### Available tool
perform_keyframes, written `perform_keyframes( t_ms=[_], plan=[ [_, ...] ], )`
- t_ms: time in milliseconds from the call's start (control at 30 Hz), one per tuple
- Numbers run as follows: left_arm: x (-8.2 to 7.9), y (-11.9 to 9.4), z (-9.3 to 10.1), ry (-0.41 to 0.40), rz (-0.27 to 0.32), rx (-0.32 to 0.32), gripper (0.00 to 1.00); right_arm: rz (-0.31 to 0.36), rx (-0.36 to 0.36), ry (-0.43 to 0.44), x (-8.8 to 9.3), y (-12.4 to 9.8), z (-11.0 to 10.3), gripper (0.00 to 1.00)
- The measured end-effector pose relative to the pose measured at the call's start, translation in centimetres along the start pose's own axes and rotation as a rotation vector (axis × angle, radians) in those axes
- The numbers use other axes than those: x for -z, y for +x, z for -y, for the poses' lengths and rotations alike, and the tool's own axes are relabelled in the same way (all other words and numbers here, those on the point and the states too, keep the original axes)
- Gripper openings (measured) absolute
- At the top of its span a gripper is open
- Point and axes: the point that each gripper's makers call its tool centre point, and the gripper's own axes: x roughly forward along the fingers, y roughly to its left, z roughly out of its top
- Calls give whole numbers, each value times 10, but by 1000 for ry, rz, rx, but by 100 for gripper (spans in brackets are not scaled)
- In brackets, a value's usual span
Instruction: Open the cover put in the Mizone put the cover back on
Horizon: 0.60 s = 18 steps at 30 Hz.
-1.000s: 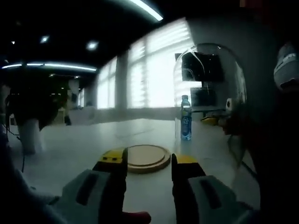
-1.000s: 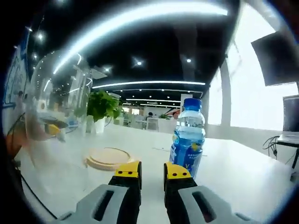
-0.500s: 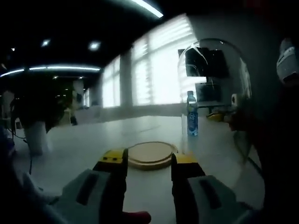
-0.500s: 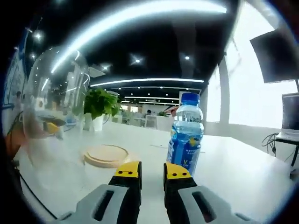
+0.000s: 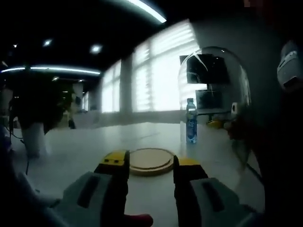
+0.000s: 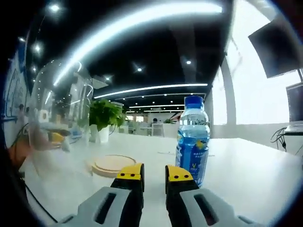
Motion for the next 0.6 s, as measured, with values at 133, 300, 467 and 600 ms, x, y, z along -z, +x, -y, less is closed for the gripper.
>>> perform_keyframes(
  t_ms=[133,300,467,600],
  plan=[
    [0,1,2,-2,-2,9,29,-1,37,-31,-13,0,11,13],
    [1,1,1,-9,-3,9,29,14,82,-23,-29,5,29,14],
    [2,2,2,-6,-9,11,28,42,130,-64,-49,15,44,20],
    [1,2,3,-3,-6,13,28,56,132,-89,-62,26,44,21]
  ],
)
